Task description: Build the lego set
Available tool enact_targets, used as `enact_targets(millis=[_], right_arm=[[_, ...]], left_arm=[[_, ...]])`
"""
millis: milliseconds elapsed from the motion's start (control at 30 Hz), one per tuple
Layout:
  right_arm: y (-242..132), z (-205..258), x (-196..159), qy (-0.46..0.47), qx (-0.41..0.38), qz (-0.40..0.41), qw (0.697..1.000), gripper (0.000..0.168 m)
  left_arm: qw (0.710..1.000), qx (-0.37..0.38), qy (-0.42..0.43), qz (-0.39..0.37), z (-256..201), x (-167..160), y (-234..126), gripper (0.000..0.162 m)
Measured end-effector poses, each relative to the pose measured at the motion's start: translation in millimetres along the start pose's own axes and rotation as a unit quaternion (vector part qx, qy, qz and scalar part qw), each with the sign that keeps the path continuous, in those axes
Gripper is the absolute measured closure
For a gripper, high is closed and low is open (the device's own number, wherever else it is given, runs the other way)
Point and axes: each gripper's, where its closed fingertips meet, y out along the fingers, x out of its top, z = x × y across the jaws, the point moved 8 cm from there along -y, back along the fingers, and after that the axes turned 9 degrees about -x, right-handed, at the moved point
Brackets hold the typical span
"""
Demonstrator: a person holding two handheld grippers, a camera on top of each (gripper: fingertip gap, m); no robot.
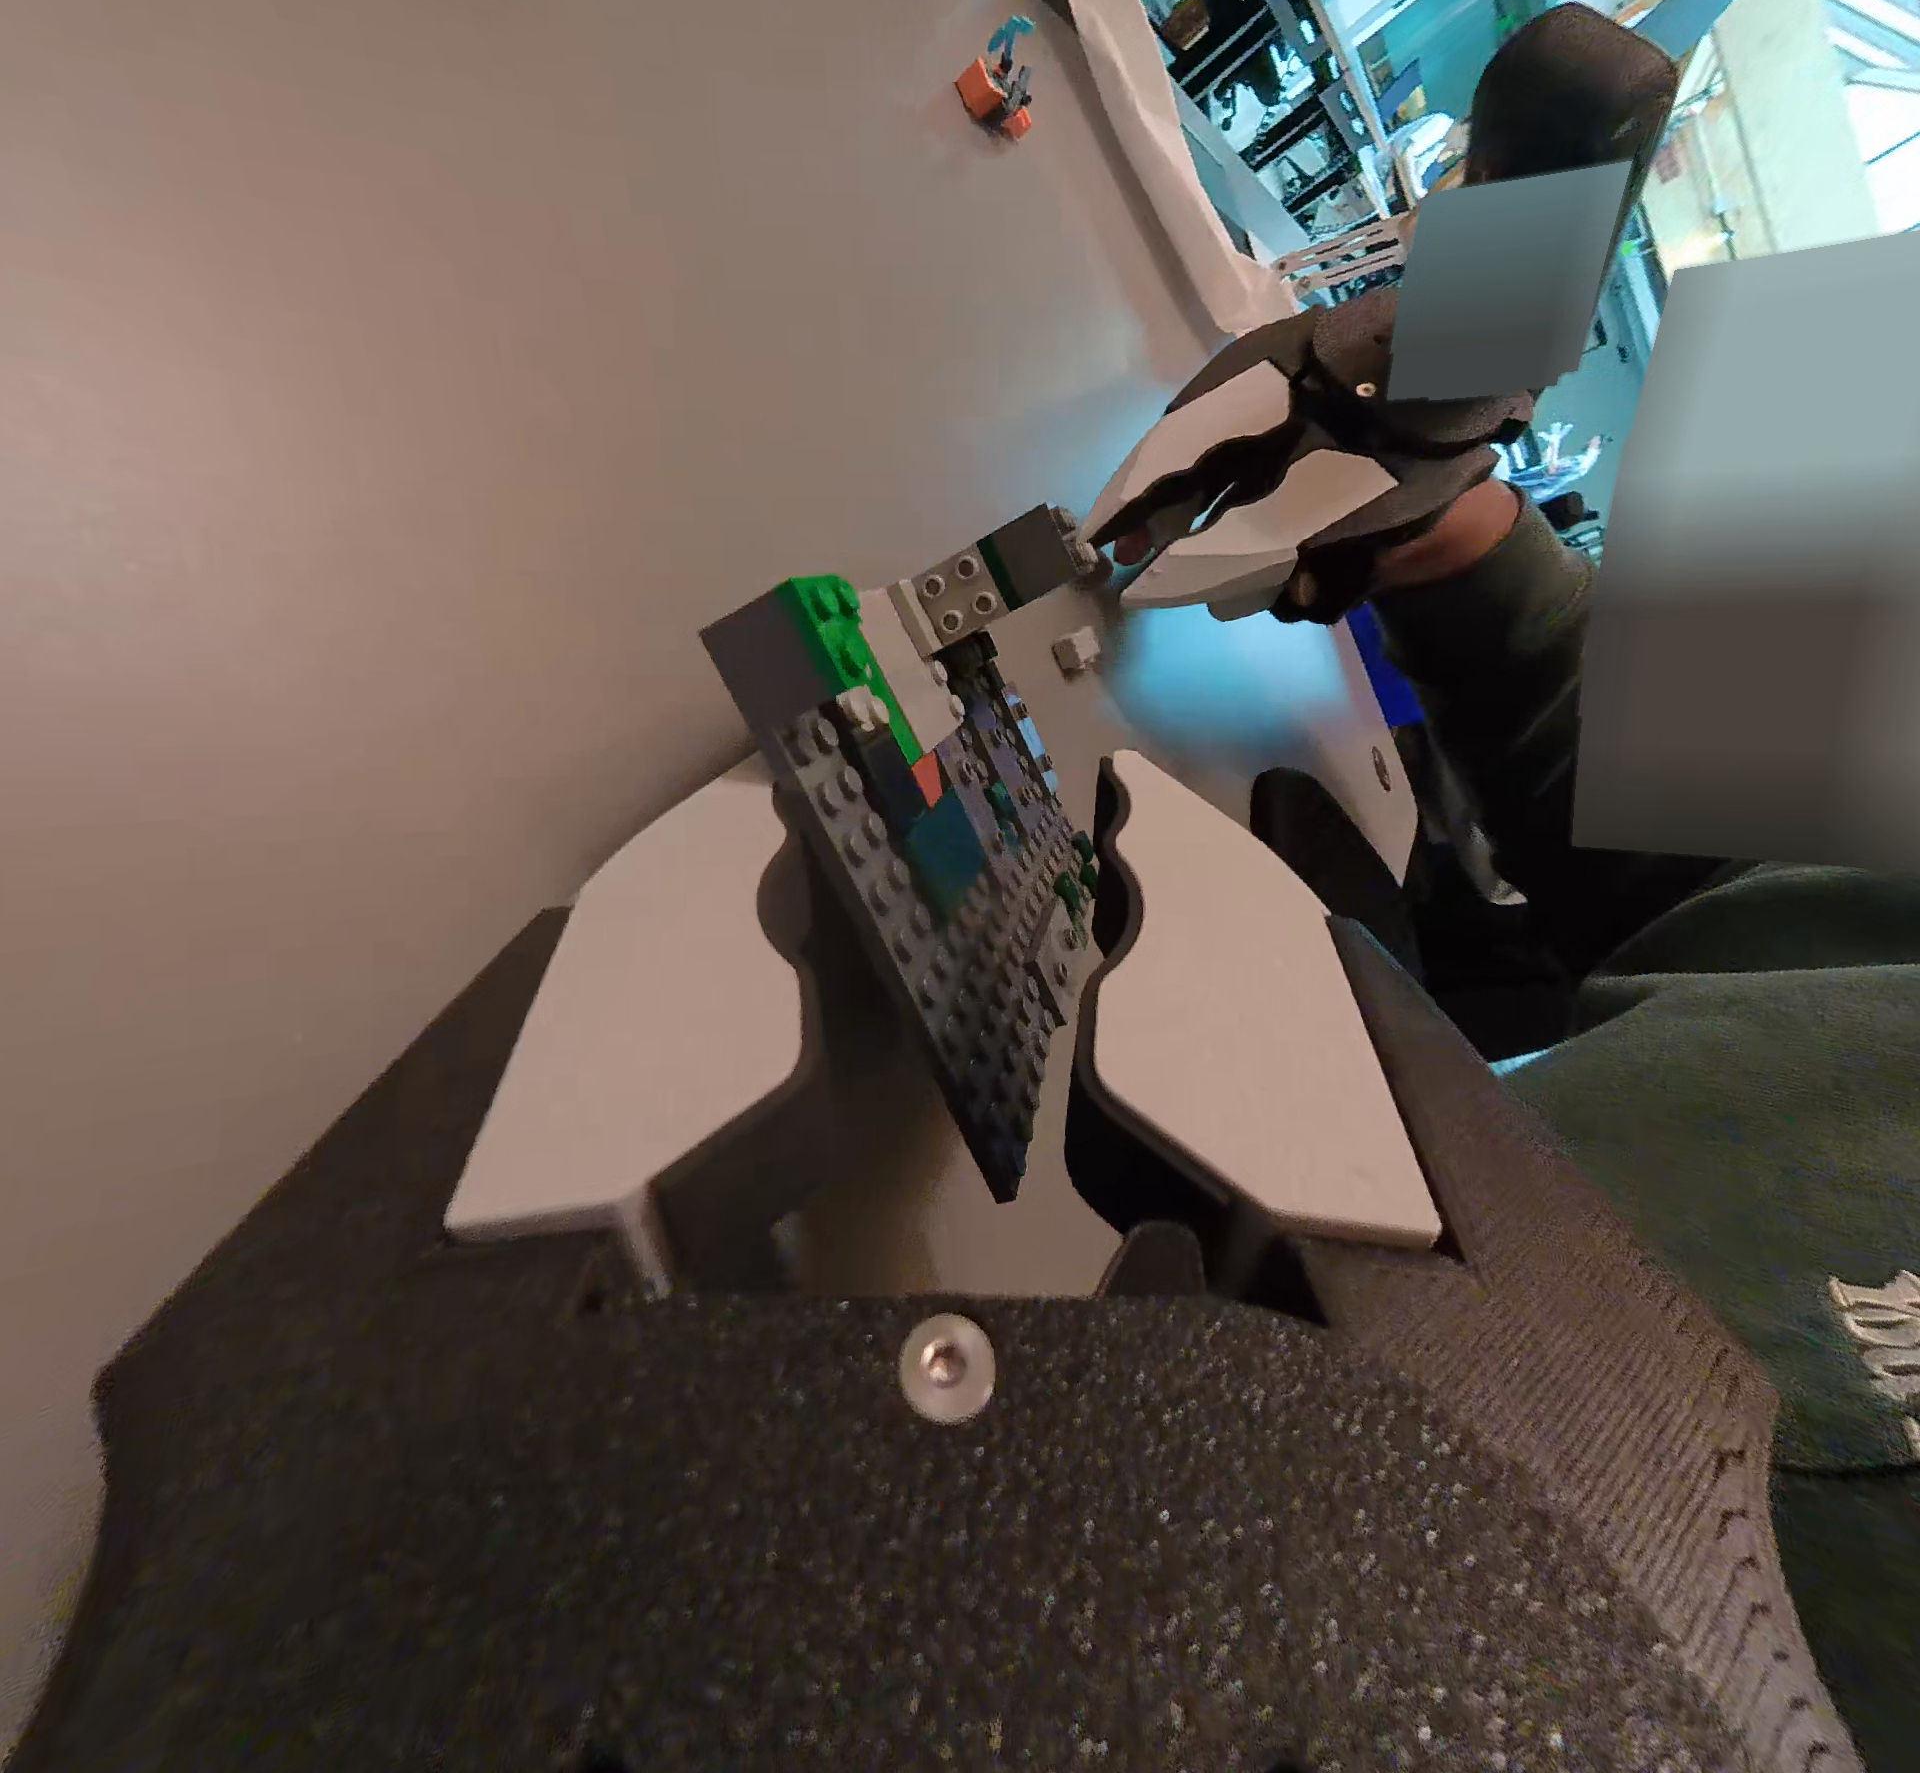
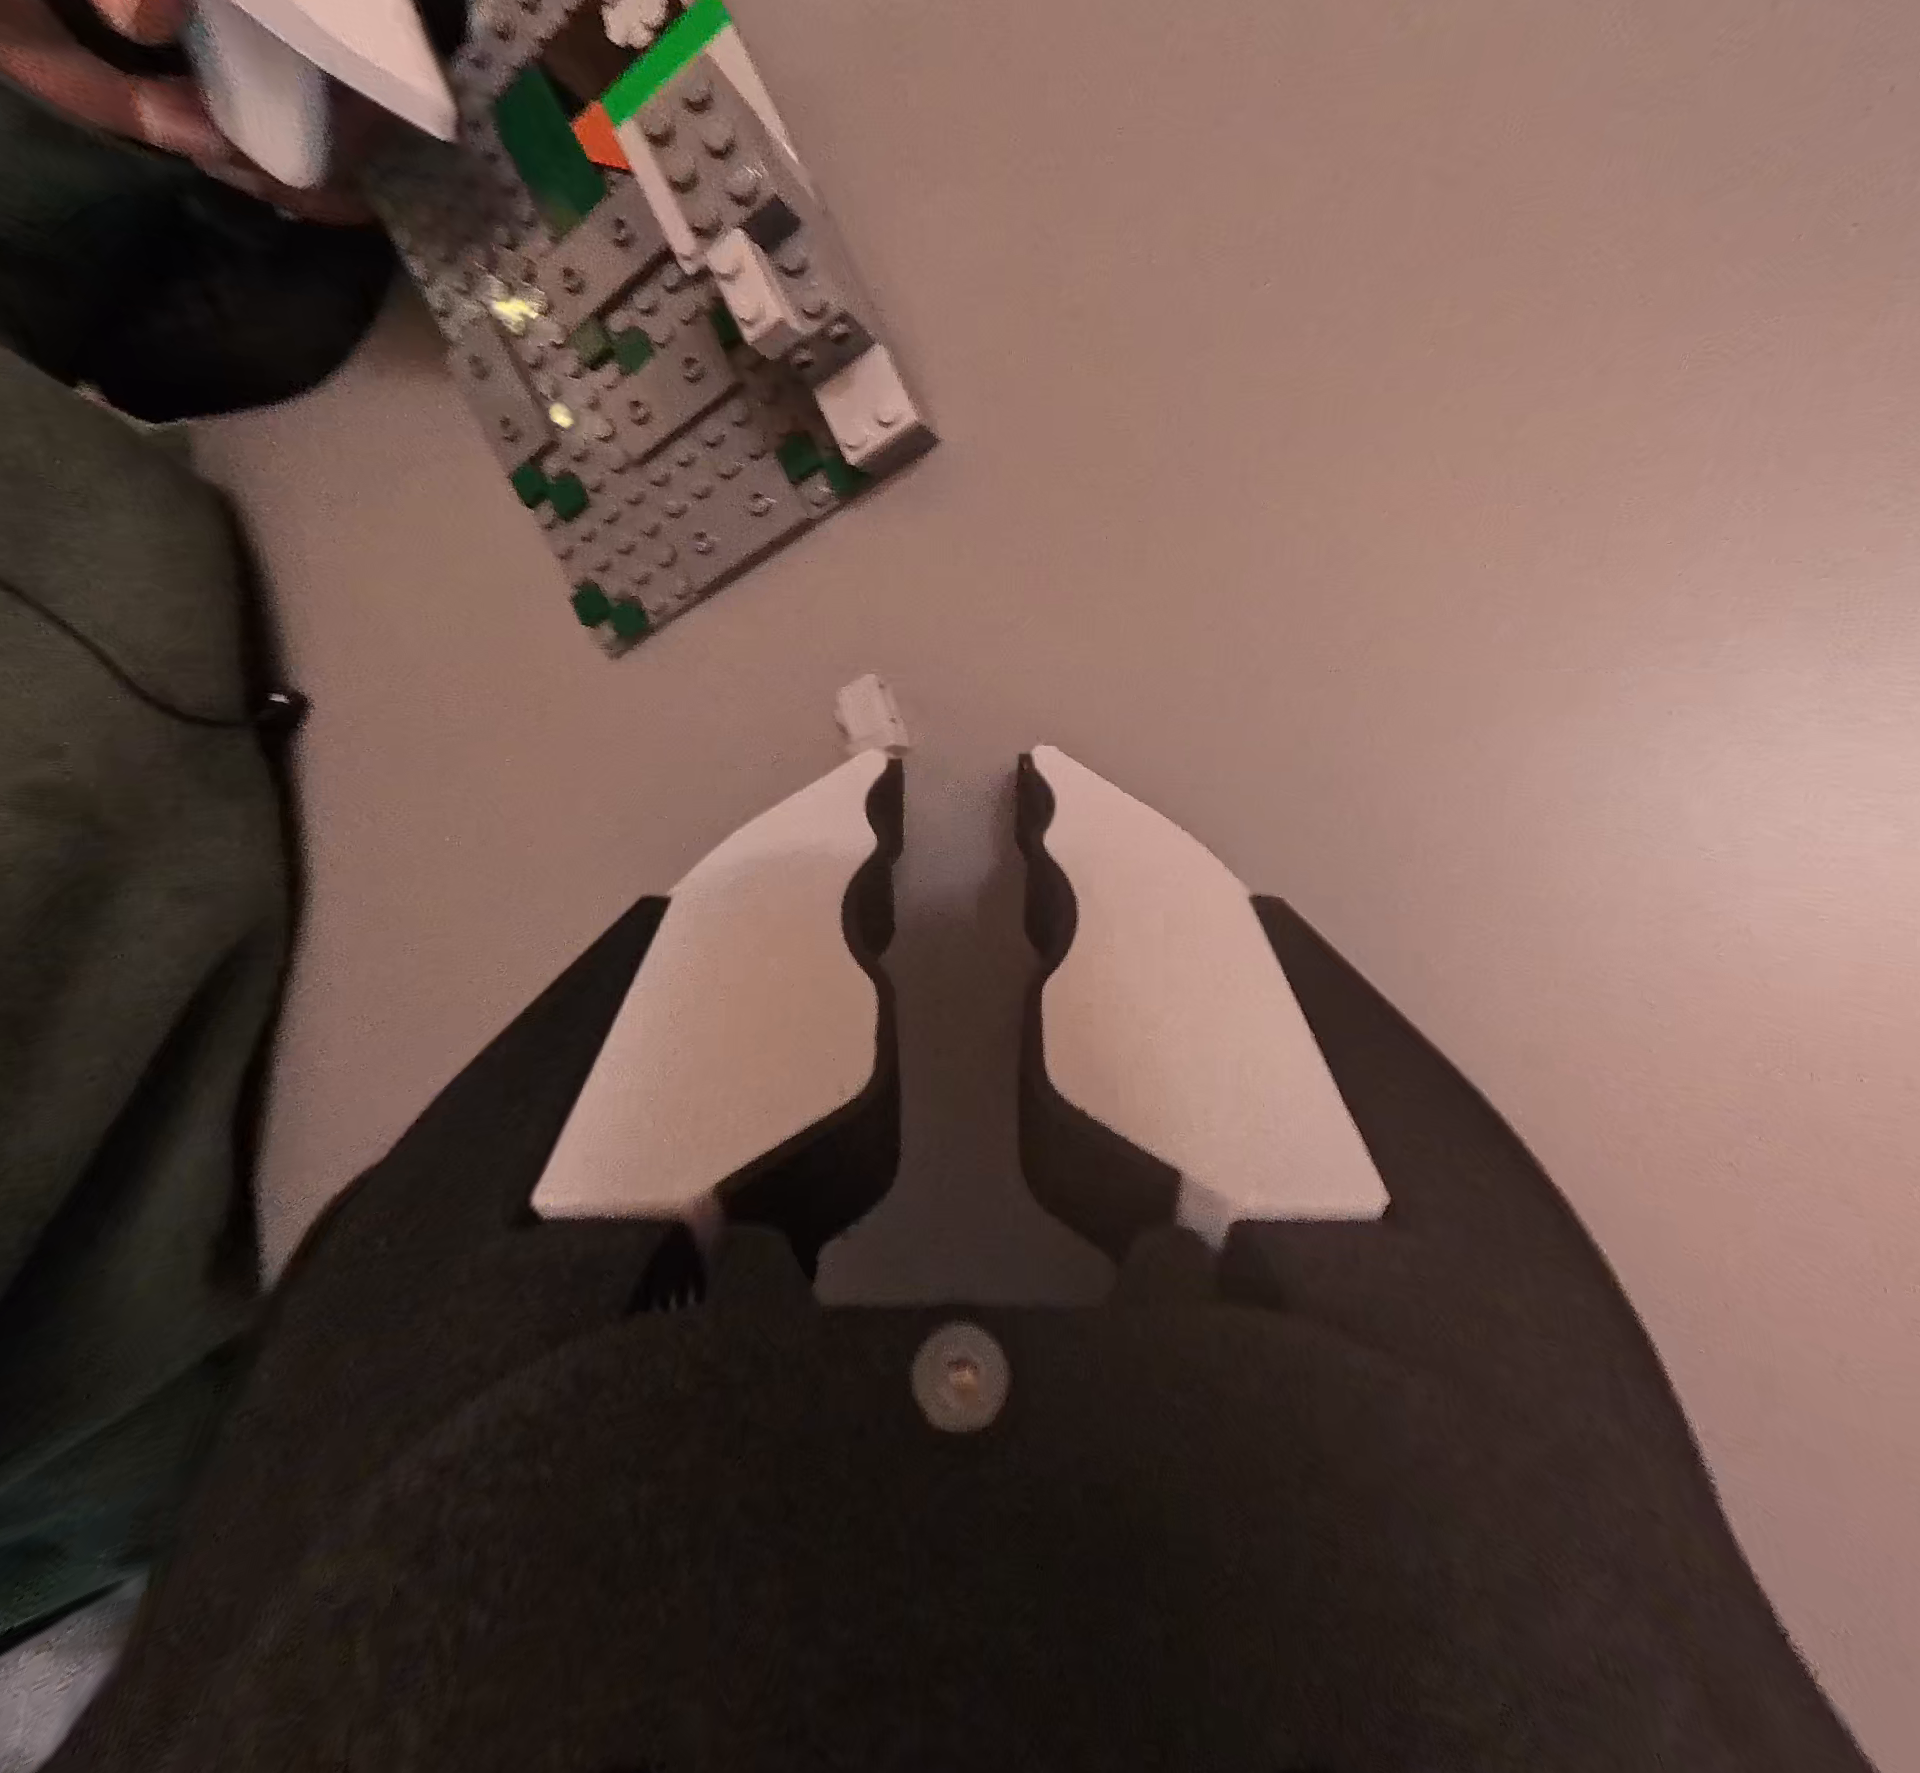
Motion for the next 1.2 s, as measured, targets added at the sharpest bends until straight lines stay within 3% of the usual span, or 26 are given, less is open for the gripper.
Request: enact_targets(millis=[33,133,267,433,533,667,833,1033,1100,1200], right_arm=[[-1.7,-0.1,0.8,-0.015,-0.021,0.003,1.000,0.148],[-4.6,19.4,5.8,-0.115,-0.071,-0.022,0.991,0.150],[5.6,48.3,2.2,-0.281,-0.153,-0.038,0.947,0.151],[20.0,47.4,-3.8,-0.335,-0.181,-0.017,0.925,0.157],[18.4,40.4,0.6,-0.290,-0.144,-0.009,0.946,0.158],[13.8,19.6,8.5,-0.068,0.024,0.036,0.997,0.157],[14.4,-6.7,7.6,0.101,0.138,0.112,0.979,0.156],[14.5,-14.9,9.4,0.145,0.186,0.159,0.959,0.148],[11.9,-17.5,12.7,0.127,0.157,0.143,0.969,0.148],[3.1,-9.1,17.2,0.023,0.084,0.092,0.992,0.151]], left_arm=[[1.000,0.002,0.002,-0.002,-0.1,0.4,-1.0,0.110],[1.000,0.007,0.005,-0.015,1.0,2.0,-5.0,0.108],[1.000,0.016,0.011,-0.020,3.0,3.6,-7.3,0.105],[0.999,0.034,0.038,0.010,0.9,1.7,1.3,0.103],[0.996,0.050,0.062,0.028,-3.4,0.2,10.3,0.102],[0.984,0.106,0.128,0.065,-8.4,-1.7,17.7,0.099],[0.964,0.162,0.185,0.102,-10.5,-5.7,21.4,0.094],[0.953,0.195,0.206,0.109,-9.3,-5.3,16.2,0.088],[0.953,0.196,0.207,0.105,-9.7,-4.6,13.1,0.087],[0.952,0.200,0.211,0.097,-10.1,-3.1,6.8,0.086]])
